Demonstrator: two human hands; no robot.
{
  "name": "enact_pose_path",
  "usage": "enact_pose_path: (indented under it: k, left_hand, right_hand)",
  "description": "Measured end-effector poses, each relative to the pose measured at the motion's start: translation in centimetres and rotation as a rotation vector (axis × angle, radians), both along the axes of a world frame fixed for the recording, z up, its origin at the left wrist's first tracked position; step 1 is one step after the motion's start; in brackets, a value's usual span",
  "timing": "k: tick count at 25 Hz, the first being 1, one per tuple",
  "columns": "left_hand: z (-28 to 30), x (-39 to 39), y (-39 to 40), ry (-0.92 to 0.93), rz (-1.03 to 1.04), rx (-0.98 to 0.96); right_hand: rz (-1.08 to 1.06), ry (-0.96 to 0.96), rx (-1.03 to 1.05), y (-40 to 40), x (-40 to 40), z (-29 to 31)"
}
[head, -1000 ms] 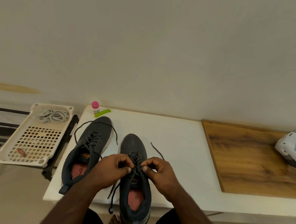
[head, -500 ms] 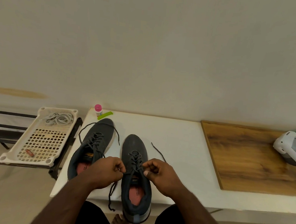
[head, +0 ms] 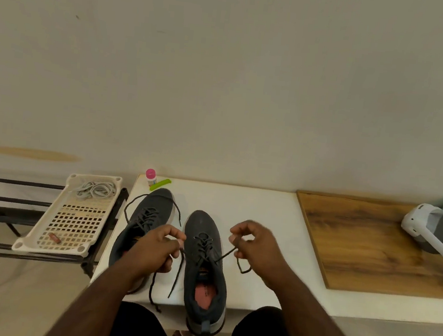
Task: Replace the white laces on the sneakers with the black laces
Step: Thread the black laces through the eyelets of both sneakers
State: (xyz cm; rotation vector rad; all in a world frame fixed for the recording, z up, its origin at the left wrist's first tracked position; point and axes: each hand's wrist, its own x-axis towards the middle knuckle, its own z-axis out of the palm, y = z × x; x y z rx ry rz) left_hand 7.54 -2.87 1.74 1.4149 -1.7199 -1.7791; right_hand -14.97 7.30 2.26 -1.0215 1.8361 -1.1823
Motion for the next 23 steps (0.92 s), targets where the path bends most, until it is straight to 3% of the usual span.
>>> enact_pose_path:
  k: [5,12,15,18,23]
  left_hand:
    - [4.2,0.1,0.6,0.071,0.021,-0.108]
    - [11.1,0.6,1.9,0.326,0.115,-0.093]
    - [14.4,1.0,2.5,0.434,0.108,-0.054]
    - [16.6,1.5,3.1,0.507,0.057,-0.006]
    - [17.3,1.1,3.9,0.464,0.017,-0.191]
  right_hand:
    - [-0.081,-0.345,-0.205,-0.1,-0.4,6.9]
    - [0.074,-0.602,-0.373,1.3,1.9,13.6]
    - [0.118,-0.447,-0.403,1.6,3.2,15.0]
    - [0.026,-0.303,-0.405,1.7,4.4,15.8]
    - [-0.129,0.083,-0.439,0.4,5.8,15.2]
